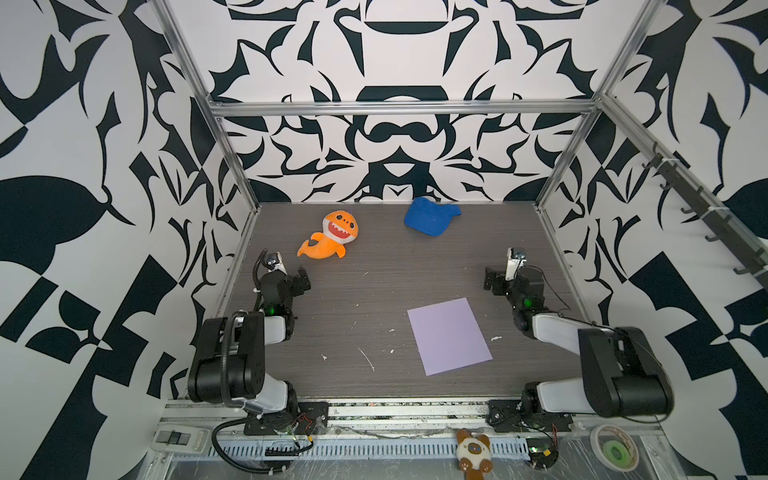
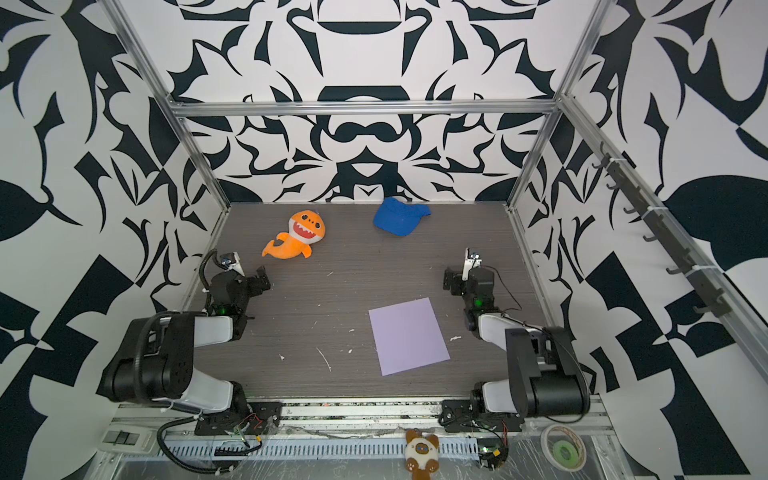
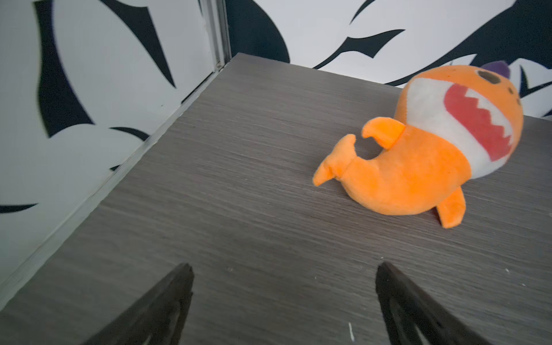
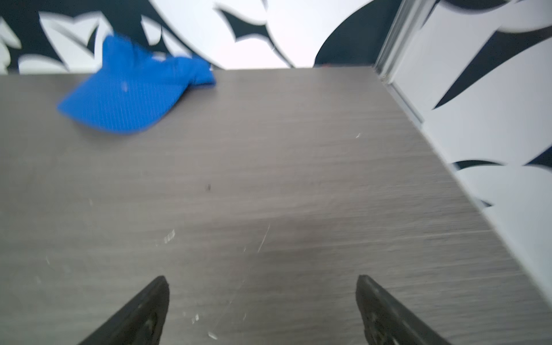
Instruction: Fold a paper plane with a square sheet of paper (pick it up from the middle)
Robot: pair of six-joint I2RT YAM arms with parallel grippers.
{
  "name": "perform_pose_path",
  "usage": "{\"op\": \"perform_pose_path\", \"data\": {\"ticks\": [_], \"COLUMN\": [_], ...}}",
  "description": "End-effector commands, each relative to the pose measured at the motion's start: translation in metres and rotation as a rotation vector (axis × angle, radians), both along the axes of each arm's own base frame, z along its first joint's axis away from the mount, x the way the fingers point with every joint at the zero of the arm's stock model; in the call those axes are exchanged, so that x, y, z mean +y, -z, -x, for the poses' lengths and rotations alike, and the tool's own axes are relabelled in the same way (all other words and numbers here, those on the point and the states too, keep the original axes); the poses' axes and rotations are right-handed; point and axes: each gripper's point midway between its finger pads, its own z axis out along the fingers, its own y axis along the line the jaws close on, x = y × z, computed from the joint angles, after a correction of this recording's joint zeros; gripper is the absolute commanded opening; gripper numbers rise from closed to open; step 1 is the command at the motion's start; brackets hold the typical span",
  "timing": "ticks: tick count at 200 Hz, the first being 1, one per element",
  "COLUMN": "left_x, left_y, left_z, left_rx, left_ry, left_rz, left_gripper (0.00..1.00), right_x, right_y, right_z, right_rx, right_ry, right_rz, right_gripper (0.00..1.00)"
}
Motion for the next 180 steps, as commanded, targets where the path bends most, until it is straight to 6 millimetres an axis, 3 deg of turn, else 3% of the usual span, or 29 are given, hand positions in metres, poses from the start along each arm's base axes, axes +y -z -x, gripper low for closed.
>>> {"op": "perform_pose_path", "data": {"ticks": [1,25,55,91,121,154,180], "left_x": [0.017,0.012,-0.017,-0.054,-0.07,-0.07,-0.072], "left_y": [-0.035,-0.071,-0.091,-0.095,-0.097,-0.092,-0.087], "left_z": [0.002,0.006,0.01,0.015,0.017,0.018,0.017], "left_rx": [-0.015,-0.057,-0.006,0.082,0.104,0.113,0.12], "left_ry": [-0.117,-0.145,-0.081,0.073,0.147,0.146,0.148], "left_rz": [0.015,0.161,0.406,0.555,0.597,0.602,0.613], "left_gripper": [0.99,0.99,0.99,0.99,1.0,0.99,0.99], "right_x": [-0.013,-0.007,0.047,0.116,0.16,0.186,0.199], "right_y": [-0.037,-0.05,-0.041,-0.008,0.021,0.045,0.059], "right_z": [0.004,0.01,0.023,0.075,0.129,0.173,0.189], "right_rx": [0.021,0.123,0.278,0.467,0.622,0.74,0.8], "right_ry": [0.143,0.182,-0.017,-0.196,-0.291,-0.344,-0.365], "right_rz": [-0.13,-0.258,-0.425,-0.494,-0.519,-0.548,-0.566], "right_gripper": [1.0,1.0,1.0,1.0,1.0,1.0,0.96]}}
